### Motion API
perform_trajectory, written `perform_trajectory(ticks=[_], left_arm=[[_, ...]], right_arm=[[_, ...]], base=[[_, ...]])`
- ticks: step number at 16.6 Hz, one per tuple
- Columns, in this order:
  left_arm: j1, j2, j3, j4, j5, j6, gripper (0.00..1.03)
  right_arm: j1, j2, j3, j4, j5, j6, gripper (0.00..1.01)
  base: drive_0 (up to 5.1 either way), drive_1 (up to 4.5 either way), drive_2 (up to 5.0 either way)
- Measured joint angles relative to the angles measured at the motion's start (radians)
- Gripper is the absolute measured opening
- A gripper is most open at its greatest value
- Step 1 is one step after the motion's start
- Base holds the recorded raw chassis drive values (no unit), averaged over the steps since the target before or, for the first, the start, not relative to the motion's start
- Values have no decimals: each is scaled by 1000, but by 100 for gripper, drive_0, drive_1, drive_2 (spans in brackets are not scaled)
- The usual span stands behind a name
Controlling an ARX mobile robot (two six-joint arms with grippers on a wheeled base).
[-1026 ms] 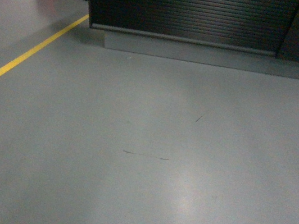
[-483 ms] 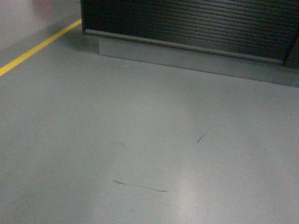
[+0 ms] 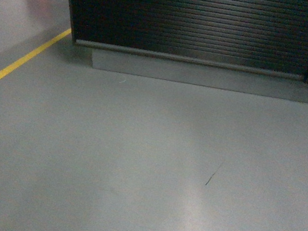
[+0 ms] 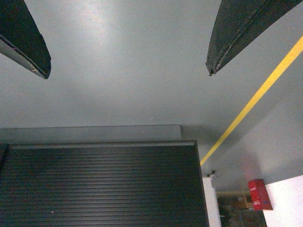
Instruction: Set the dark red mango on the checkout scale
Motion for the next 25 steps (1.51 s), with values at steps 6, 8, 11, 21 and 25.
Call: perform_trajectory(ticks=[6,8,11,21,25], left_arm=[[0,0,0,1,0,0,98],[0,0,0,-3,-1,0,98],[0,0,0,0,1,0,98],[0,0,0,-2,0,0,98],[0,0,0,0,-1,0,98]], right_arm=[[0,0,0,0,1,0,98],[0,0,0,0,1,0,98],[0,0,0,-1,0,0,98],[0,0,0,-1,1,0,98],[0,0,0,0,1,0,98]], base=[[-8,426,-441],[-8,426,-441],[-7,426,-440],[-8,425,-441],[7,440,-426]])
